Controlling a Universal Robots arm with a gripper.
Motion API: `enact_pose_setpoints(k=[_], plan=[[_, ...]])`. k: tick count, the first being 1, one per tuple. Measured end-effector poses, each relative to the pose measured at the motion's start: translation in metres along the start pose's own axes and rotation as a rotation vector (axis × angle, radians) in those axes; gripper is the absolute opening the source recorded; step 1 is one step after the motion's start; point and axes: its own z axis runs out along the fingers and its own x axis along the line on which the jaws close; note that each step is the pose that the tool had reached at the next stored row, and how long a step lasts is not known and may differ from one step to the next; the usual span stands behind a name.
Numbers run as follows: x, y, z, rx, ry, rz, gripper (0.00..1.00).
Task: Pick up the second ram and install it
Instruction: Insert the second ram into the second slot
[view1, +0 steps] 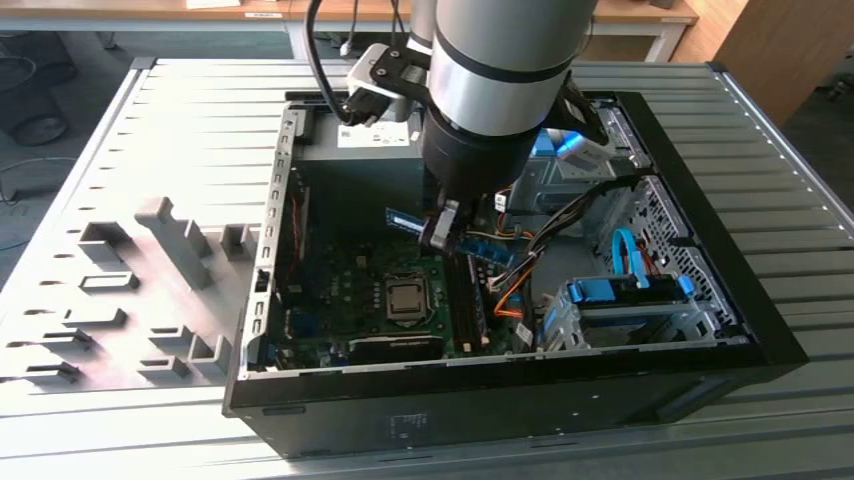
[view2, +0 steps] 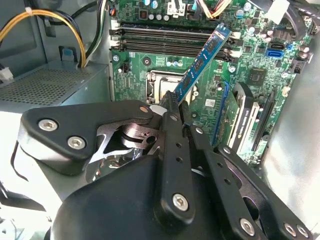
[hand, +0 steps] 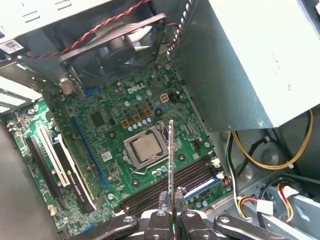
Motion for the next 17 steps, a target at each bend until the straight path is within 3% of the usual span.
enact_pose_setpoints(k=[17], plan=[[0.0, 0.0, 0.0004, 0.0138, -0.0106, 0.116, 0.14]])
